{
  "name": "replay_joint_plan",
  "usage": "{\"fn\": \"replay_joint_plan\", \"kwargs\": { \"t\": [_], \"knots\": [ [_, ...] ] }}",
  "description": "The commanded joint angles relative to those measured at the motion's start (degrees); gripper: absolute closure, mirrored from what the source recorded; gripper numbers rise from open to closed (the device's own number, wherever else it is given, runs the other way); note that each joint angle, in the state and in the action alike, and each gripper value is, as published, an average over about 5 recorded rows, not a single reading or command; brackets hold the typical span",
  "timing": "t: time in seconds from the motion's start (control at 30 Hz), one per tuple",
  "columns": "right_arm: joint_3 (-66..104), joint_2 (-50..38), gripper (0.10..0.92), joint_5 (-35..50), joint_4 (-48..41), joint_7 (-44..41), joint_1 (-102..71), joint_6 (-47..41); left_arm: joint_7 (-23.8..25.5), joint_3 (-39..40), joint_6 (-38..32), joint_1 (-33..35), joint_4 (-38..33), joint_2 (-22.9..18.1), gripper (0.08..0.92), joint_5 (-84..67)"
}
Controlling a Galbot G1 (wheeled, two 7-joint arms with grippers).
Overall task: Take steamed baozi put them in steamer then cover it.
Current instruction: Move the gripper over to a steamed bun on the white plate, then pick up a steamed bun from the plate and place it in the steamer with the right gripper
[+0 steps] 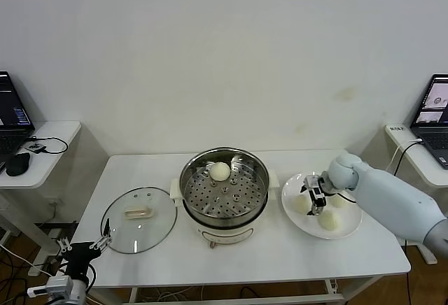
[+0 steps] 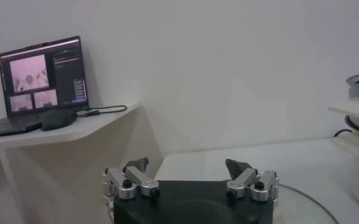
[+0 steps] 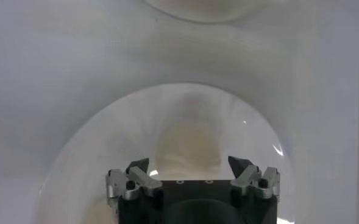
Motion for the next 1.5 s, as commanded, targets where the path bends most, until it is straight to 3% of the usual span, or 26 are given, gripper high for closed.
{"fn": "replay_joint_plan", "kwargs": {
  "t": [0.03,0.27,0.57,0.87,1.07,1.27,1.5],
  "knots": [
    [0.0,2.0,0.260,-0.8,-2.7,0.0,-0.3,0.5,0.0,0.0,0.0,-0.1,0.3,0.1,0.177,0.0],
    [-0.2,2.3,0.357,-0.8,-3.0,0.0,-0.2,0.6,-0.1,0.0,-0.1,-0.2,0.6,0.1,0.177,0.0],
    [-2.1,0.0,0.420,1.3,0.1,-0.8,3.9,0.5,-0.2,0.0,0.0,-0.3,0.5,0.1,0.177,-0.1],
    [-8.8,-8.1,0.424,8.1,8.3,-1.8,17.2,-0.5,-0.1,-0.2,0.1,-0.1,0.1,0.6,0.177,-0.5],
    [-19.8,-12.1,0.415,18.0,15.7,-1.6,31.7,-2.4,0.0,-0.5,0.0,0.3,0.4,1.9,0.177,-1.0],
    [-26.3,-7.8,0.408,27.6,19.9,0.4,42.9,-5.0,0.0,-0.2,0.0,0.0,0.2,1.9,0.177,-1.1],
    [-28.9,3.2,0.403,37.5,22.0,5.1,46.0,-10.3,0.1,0.0,-1.0,0.0,0.3,1.2,0.177,0.2]
  ]
}}
